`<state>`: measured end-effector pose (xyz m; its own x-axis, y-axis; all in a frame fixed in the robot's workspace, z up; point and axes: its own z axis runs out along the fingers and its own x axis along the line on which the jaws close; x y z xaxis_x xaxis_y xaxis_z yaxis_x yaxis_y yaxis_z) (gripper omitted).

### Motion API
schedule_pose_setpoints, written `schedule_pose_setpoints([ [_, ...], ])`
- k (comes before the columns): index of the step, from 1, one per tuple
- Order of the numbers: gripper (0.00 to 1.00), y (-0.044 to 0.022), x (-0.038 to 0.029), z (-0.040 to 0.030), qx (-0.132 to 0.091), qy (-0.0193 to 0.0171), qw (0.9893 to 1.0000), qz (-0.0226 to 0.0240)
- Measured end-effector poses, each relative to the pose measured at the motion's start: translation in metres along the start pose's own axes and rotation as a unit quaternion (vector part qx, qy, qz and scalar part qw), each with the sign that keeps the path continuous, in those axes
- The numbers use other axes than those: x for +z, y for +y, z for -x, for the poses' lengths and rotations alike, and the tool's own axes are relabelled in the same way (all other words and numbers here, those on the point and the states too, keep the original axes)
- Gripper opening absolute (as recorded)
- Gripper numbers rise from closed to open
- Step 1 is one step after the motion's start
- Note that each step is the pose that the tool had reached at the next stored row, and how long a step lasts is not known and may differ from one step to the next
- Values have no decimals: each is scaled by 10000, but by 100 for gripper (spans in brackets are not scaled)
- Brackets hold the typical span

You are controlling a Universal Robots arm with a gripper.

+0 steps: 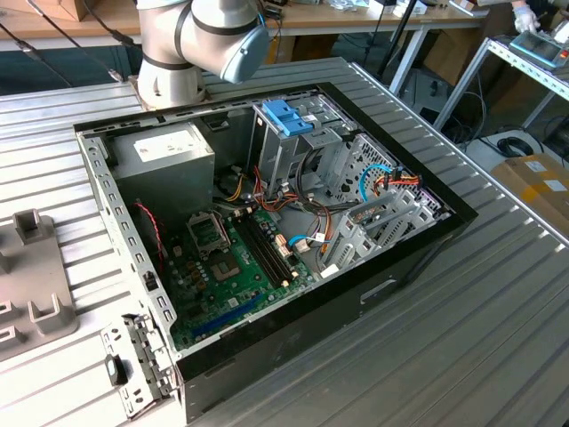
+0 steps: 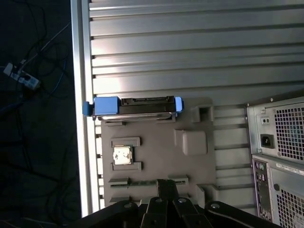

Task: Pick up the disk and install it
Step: 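Reach for the disk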

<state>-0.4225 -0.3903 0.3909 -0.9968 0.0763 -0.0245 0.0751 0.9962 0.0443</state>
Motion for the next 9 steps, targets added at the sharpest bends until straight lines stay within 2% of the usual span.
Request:
schedule_pose_setpoints([
  [6,10,49,11,-42,0,0,10000,0],
  [9,10,52,13,-59,-1,0,10000,0],
])
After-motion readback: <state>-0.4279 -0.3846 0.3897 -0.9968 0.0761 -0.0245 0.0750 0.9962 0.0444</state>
